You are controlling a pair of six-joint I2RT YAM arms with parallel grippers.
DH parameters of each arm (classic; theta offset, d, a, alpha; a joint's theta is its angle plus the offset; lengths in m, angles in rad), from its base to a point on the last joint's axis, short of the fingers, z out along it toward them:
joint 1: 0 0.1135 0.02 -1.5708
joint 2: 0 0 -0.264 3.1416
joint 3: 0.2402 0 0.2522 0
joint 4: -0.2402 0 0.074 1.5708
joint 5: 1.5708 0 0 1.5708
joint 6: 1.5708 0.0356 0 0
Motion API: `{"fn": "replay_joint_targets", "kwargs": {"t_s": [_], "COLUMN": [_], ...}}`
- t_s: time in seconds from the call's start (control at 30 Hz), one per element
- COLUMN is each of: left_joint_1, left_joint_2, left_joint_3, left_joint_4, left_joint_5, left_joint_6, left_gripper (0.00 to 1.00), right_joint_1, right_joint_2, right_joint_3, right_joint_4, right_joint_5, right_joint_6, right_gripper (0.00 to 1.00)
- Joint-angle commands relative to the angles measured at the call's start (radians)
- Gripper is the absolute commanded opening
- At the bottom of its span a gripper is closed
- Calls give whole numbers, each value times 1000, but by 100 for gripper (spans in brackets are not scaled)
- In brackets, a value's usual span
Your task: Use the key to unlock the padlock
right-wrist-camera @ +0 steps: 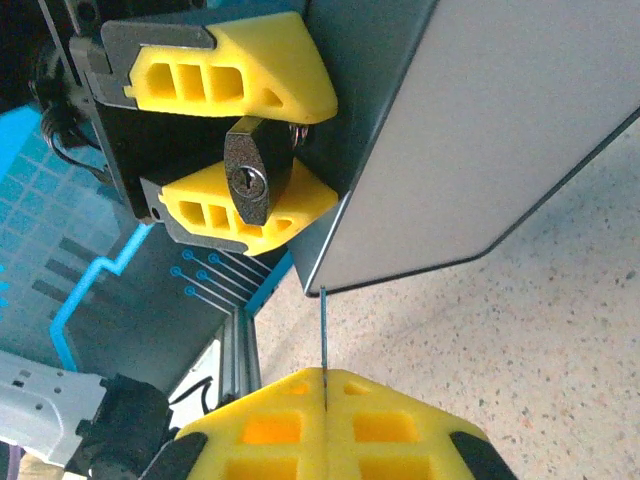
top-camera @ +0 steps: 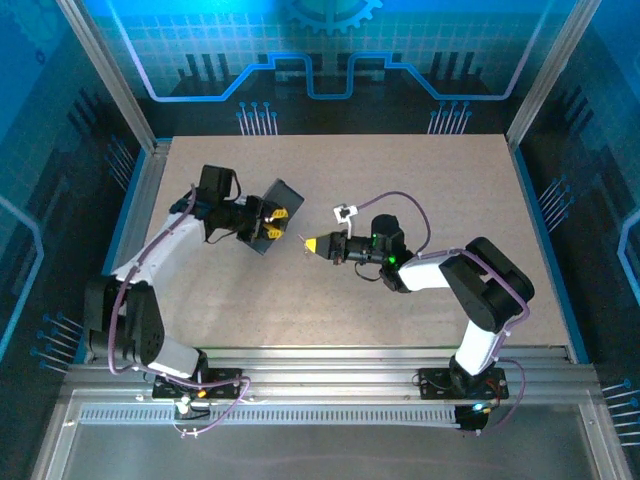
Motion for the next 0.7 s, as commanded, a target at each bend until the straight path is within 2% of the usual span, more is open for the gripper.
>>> {"fn": "replay_joint_targets", "kwargs": {"t_s": [0.0,0.3,0.67], "left_joint_1": [9,7,-14], "left_joint_2": [30,71,92], "left_joint_3": [92,143,162], "left_joint_4": [-158,-265,-319], "left_joint_5": [16,-49,-114], "left_joint_6": [155,225,244], "left_gripper": [0,0,0], "right_joint_1": [-5,4,37], "right_joint_2": [-31,9,23], "right_joint_3": [30,61,152], "right_joint_4": [-47,-2,-174], "right_joint_5": [-44,-63,-61], "right_joint_6": [-43,-13,-101], "right_gripper": [0,0,0]}}
